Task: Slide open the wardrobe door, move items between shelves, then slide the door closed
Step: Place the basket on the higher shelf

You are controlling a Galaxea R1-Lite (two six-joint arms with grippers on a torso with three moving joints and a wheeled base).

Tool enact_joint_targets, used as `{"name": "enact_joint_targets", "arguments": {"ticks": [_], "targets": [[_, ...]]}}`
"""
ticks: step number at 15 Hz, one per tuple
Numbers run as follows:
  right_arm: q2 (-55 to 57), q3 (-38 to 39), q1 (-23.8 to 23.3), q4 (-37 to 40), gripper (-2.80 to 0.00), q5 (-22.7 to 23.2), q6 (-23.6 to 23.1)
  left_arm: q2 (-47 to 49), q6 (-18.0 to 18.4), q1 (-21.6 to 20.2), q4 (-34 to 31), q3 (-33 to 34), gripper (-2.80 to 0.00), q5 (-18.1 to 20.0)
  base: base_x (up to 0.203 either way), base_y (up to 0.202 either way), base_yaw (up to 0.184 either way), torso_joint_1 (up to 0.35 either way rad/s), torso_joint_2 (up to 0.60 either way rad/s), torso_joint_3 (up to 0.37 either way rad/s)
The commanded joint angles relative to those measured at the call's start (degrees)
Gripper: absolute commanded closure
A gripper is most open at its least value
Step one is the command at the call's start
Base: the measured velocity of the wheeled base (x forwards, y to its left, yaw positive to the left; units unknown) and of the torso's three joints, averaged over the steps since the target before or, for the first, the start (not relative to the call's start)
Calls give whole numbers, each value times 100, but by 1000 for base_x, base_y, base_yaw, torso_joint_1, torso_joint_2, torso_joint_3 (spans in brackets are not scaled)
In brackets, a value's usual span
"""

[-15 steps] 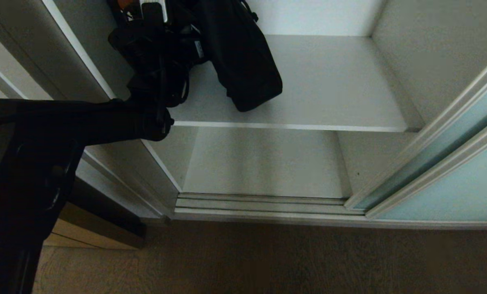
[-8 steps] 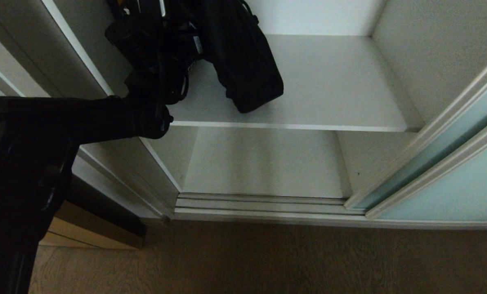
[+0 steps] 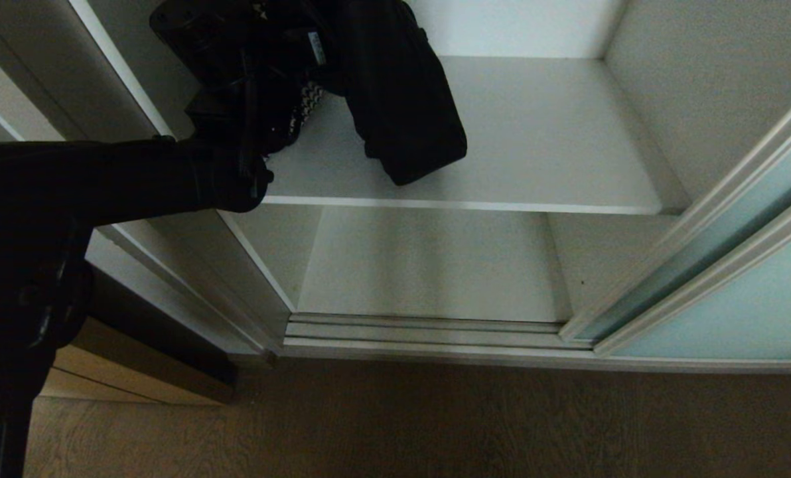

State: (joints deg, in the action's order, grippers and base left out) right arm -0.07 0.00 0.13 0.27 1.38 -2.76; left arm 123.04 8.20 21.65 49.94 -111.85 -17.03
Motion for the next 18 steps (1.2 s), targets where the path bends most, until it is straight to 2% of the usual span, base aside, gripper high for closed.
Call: {"name": "enact_joint_targets", "arguments": {"ticks": [1,2,4,8,10,13,18], "targets": [[-1,0,4,0,0,3,-6,-92,-14,314,44,-51,-280,1,0,0,0,0,0,0],[-1,0,4,0,0,3,-6,-29,-28,511,72,-49,-280,-24,0,0,0,0,0,0],[-1,0,4,0,0,3,-6,18,-47,671,545,-39,-280,-136,0,0,0,0,0,0],[-1,0,4,0,0,3,-6,-80,-23,632,998,-47,-280,-175,0,0,0,0,0,0],[-1,8,4,0,0,3,-6,-157,135,621,1349,-47,-280,-145,0,0,0,0,0,0],[-1,0,4,0,0,3,-6,69,143,709,1379,-39,-280,-144,0,0,0,0,0,0],[-1,0,4,0,0,3,-6,755,265,1198,1702,-38,-280,-193,0,0,0,0,0,0]]}}
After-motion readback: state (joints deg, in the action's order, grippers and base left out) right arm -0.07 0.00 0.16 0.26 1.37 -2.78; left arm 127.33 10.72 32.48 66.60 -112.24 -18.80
